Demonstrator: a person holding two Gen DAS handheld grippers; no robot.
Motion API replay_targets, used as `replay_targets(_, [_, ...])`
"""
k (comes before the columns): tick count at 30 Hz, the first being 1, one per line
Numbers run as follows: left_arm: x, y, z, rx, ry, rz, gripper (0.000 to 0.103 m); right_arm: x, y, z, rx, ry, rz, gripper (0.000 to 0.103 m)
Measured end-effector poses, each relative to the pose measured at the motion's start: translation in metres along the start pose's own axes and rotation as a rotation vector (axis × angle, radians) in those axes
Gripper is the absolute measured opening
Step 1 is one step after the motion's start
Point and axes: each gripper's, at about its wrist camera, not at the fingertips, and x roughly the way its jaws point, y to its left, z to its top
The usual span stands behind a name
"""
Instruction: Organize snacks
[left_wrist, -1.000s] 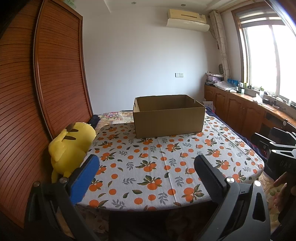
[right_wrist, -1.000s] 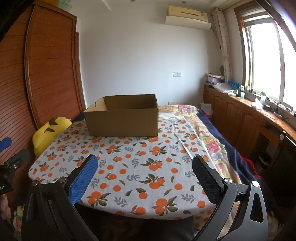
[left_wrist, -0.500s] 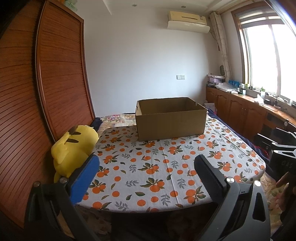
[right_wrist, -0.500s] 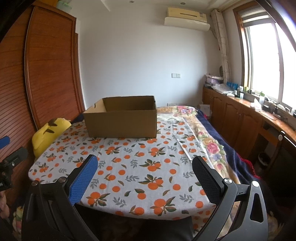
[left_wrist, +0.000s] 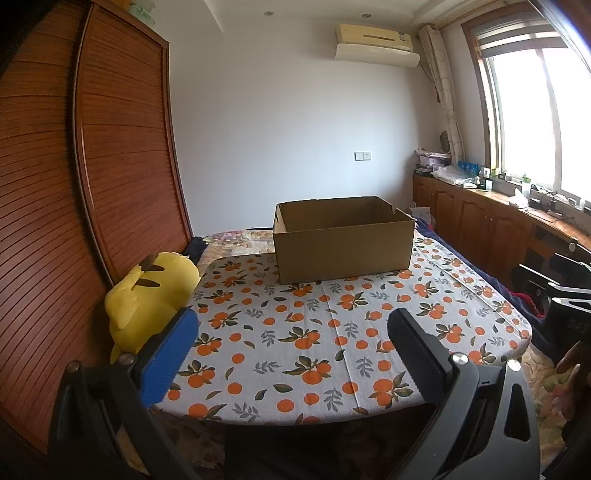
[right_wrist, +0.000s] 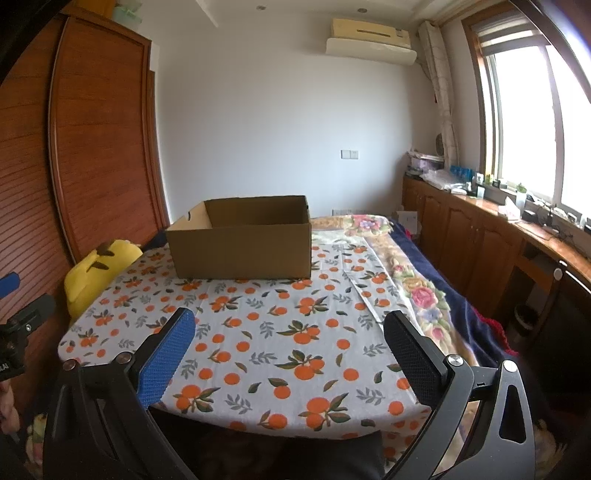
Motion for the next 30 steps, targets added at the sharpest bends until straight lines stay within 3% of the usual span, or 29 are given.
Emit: replay_targets(30, [-0.0059, 0.0017, 0.0042, 0.003, -0.012, 0.005, 0.103, -0.0089, 0.0080, 0.0008, -0.004, -0.029, 0.002, 0.103])
